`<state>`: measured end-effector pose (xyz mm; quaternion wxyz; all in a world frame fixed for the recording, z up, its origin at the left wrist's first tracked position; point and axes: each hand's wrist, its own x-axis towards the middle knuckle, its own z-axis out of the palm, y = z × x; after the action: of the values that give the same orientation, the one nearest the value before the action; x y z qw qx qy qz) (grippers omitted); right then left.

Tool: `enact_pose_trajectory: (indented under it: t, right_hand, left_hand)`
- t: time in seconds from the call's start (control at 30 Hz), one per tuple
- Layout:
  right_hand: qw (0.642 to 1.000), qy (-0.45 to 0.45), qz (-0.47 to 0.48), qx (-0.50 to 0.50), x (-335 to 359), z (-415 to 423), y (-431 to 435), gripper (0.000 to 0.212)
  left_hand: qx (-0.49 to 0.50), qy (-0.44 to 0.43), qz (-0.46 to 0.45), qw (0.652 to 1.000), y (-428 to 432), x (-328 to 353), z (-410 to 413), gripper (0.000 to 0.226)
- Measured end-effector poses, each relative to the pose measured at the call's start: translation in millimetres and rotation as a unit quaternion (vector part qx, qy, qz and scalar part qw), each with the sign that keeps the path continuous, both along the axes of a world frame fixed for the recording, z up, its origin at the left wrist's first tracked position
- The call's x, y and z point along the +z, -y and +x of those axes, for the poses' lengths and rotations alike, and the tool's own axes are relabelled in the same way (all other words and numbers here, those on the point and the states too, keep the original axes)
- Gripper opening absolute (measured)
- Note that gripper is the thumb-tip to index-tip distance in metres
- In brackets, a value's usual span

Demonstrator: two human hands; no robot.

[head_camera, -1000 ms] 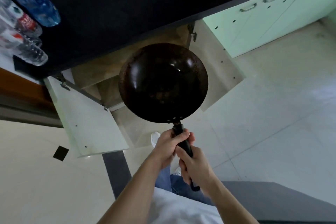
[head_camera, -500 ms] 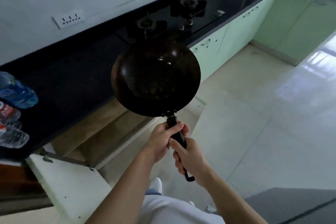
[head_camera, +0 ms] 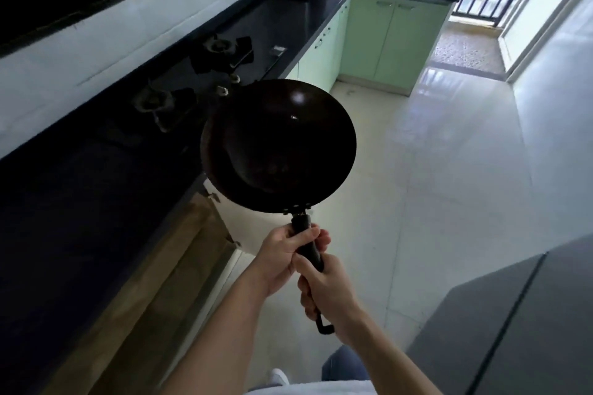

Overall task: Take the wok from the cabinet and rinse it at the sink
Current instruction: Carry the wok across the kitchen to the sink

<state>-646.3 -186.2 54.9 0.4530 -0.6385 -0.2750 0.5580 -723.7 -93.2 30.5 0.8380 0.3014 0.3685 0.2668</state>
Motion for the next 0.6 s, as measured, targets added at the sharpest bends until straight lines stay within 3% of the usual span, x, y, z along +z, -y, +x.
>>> enact_pose_trajectory:
  t: [0.33,0.6]
  right_hand:
    - [0.995,-0.008,-0.015,-0.096,-15.1,69.0,-39.9,0.026]
    - [0.992,0.008,0.012,-0.126,-23.0,186.3,-110.0,0.026]
  left_hand:
    - [-0.079,-0.011,-0.008,0.997,-49.3,-10.5,87.1,0.025]
    - [-0.112,-0.014,0.008,0.994,-123.5,-13.0,210.9,0.021]
